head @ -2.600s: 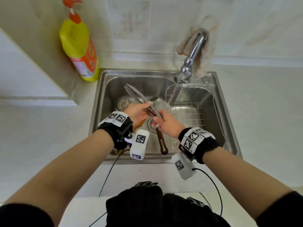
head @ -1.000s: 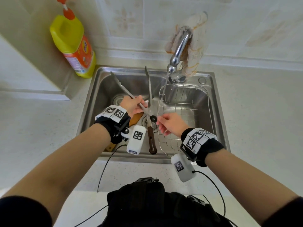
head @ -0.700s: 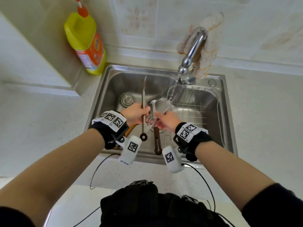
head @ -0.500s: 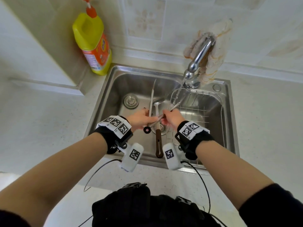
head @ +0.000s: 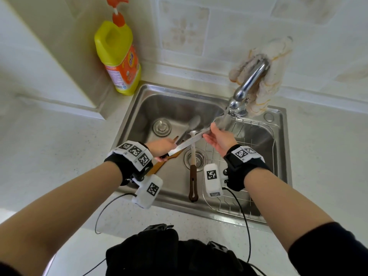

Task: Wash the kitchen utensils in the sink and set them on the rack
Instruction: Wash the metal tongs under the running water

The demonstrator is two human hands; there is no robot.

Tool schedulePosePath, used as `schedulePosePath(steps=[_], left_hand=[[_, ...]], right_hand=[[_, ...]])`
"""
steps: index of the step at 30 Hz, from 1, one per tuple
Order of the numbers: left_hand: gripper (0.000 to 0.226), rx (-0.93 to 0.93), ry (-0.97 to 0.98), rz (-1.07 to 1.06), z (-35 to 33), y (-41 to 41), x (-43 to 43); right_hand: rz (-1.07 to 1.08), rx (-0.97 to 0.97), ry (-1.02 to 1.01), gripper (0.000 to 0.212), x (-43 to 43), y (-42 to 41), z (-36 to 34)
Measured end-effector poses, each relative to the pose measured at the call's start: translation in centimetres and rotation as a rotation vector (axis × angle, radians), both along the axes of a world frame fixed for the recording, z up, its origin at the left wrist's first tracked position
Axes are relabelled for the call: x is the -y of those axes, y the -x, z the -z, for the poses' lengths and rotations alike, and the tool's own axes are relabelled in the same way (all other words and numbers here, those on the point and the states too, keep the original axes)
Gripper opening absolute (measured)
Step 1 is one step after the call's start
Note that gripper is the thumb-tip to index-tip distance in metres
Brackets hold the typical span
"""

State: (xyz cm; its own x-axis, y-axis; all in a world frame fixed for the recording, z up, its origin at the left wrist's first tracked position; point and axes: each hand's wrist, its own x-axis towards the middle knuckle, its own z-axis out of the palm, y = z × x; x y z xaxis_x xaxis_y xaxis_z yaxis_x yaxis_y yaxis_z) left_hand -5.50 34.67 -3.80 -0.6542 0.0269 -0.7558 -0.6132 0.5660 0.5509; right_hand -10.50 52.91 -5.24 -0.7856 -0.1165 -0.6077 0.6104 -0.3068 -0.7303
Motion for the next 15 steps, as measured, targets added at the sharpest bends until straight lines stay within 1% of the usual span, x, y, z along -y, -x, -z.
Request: schedulePosePath(steps=[2,3,5,7,8,9,11,13,15], left_hand=[[0.045,-0.151,0.183,0.156,0.2,0.6,-0.9],[0.047,-0.22,0.291,0.24,0.2,0.6,-1.4],[0.045,-0.293,0.465,0.372,0.1,0.3,-2.3],[0.038,-0.358,0.589,0.455,0.5,0.4,-2.3],[0.031,-0.406,0.609,0.471,0.8,0.5,-2.2],[0.024,-0.453,0.574,0.463,0.9,0.6,-2.0],[0.011,-0.483,0.415,0.425,0.6,0.6,-1.5],[0.006,-0.477,0.359,0.438,0.2,0.4,-1.2],[0.009,-0.464,0.383,0.444,0.1,0.1,-0.9]], right_hand=[[0.041,-0.018,0.001,0.014,0.1,0.0,0.0],[0.064,-0.019,0.006,0.014,0.1,-0.1,0.0],[0.079,-0.021,0.024,0.015,0.1,-0.5,0.3],[0.057,-0.025,0.065,0.015,0.1,-1.0,0.5],[0.033,-0.024,0.09,0.015,0.2,-1.2,0.4],[0.005,-0.022,0.113,0.015,0.1,-1.2,0.3],[-0.065,-0.018,0.146,0.021,0.1,-1.2,-0.3],[-0.084,0.005,0.124,0.029,-0.3,-1.0,-0.6],[-0.013,0.027,0.039,0.029,-1.1,-0.5,-0.1]])
